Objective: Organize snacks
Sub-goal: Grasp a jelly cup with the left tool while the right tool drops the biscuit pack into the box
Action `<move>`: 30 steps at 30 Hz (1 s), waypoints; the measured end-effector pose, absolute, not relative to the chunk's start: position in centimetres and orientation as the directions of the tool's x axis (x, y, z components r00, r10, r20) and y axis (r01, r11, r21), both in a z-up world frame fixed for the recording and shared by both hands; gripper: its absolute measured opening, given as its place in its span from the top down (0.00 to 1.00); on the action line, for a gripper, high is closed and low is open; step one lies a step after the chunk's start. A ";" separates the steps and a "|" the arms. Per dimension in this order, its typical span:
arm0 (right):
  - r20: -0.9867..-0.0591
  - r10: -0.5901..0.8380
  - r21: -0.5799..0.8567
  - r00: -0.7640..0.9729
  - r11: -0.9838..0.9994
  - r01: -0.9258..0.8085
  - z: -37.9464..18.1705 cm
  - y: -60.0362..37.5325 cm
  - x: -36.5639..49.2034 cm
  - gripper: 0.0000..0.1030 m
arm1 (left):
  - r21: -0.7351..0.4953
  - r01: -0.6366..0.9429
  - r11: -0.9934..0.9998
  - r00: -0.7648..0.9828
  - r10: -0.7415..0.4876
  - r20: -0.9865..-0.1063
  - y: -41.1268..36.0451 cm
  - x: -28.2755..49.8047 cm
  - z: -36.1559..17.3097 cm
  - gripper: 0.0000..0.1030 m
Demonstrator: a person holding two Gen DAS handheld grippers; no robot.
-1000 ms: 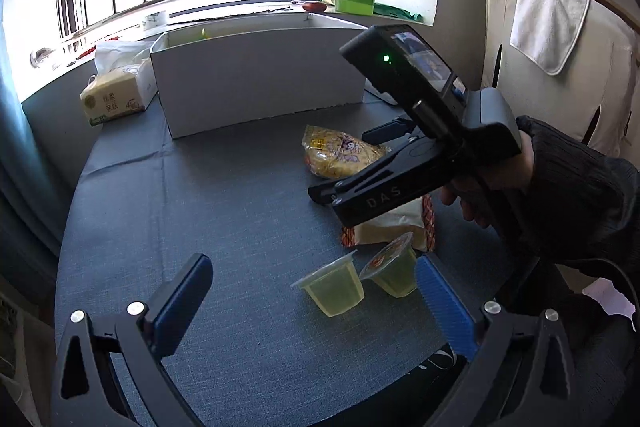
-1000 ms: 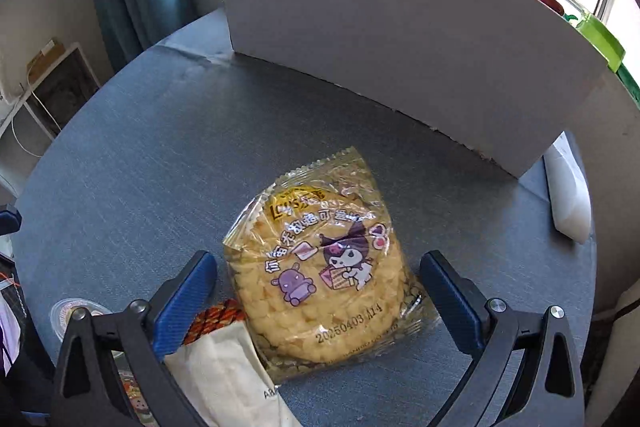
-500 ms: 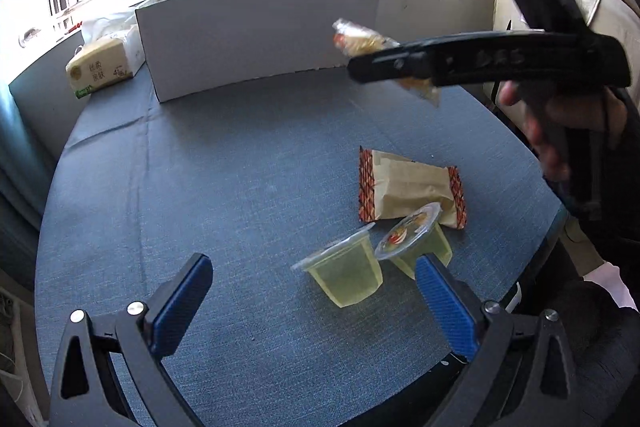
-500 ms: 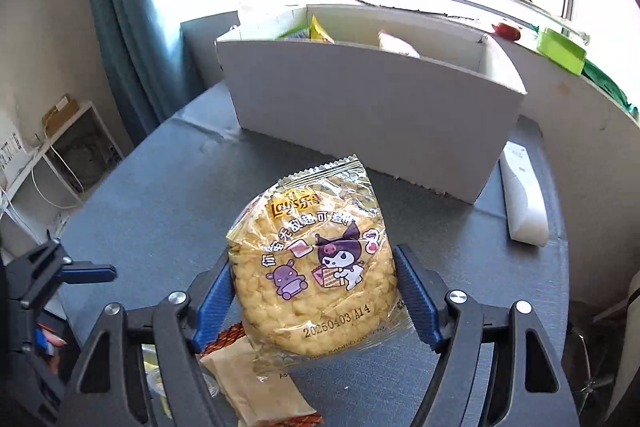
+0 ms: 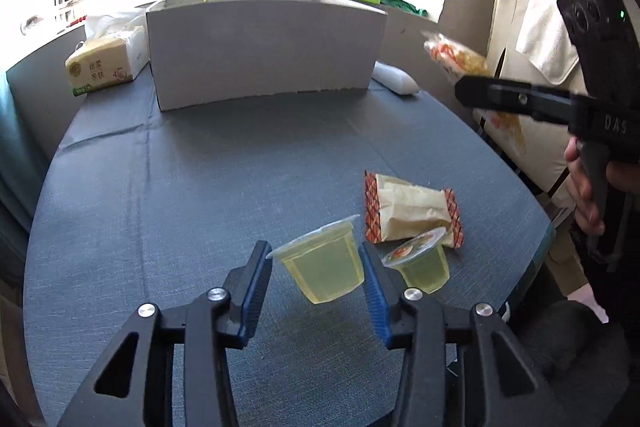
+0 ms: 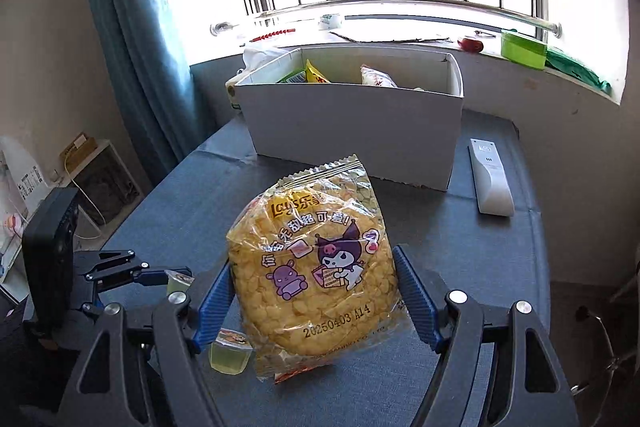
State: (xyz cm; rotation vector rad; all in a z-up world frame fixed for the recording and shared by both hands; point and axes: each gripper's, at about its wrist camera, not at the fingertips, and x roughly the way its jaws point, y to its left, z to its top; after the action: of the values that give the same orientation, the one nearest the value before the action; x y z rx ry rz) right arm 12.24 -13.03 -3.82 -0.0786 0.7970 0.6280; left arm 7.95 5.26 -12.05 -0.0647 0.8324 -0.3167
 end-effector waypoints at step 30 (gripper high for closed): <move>-0.654 0.547 0.293 0.523 0.821 -0.491 3.0 -8.4 36.6 0.10 | -0.088 0.040 0.995 0.795 -0.085 -0.601 9.1 34.6 2.0 0.00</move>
State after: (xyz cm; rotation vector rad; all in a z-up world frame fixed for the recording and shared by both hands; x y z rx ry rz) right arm 36.65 -8.35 2.98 0.0754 0.8095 0.6216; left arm 34.64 9.10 2.02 -0.0721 0.6486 -0.0676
